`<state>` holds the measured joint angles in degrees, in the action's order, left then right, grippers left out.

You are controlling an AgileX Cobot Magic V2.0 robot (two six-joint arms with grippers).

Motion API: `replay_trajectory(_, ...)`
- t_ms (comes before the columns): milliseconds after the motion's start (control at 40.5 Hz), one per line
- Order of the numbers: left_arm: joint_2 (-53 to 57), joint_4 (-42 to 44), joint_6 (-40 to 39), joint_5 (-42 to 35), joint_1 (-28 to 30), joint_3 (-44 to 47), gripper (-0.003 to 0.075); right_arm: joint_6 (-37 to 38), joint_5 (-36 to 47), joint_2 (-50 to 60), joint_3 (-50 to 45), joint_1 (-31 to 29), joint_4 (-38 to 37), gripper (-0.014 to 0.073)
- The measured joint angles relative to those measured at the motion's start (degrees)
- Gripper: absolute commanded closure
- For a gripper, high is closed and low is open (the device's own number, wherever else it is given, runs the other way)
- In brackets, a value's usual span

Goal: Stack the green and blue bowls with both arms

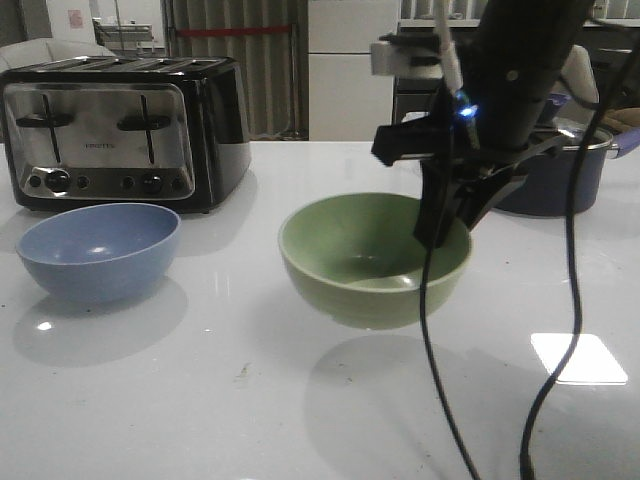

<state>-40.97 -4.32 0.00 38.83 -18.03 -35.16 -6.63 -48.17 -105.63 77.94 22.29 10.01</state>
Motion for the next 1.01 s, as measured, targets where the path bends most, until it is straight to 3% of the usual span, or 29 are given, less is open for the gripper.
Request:
replay_trajectory(173,0.0,0.0,0.0,0.0,0.0,0.0,0.0158,0.2,2.5,-3.8,1.6,0.8,-0.1,0.0542)
replay_trajectory(321,0.0,0.0,0.0,0.0,0.0,0.0,0.0158,0.3,4.5,-5.7,2.0,0.8,-0.1,0.0477)
replay_trajectory(642,0.0,0.0,0.0,0.0,0.0,0.0,0.0158,0.4,4.3,-6.6,2.4,0.8,-0.1,0.0149)
replay_trajectory(839,0.0,0.0,0.0,0.0,0.0,0.0,0.0158,0.4,2.8,-2.8,2.4,0.8,-0.1,0.0144)
replay_trajectory(1012,0.0,0.0,0.0,0.0,0.0,0.0,0.0158,-1.9,2.3,7.1,0.7,1.6,-0.1,0.0144)
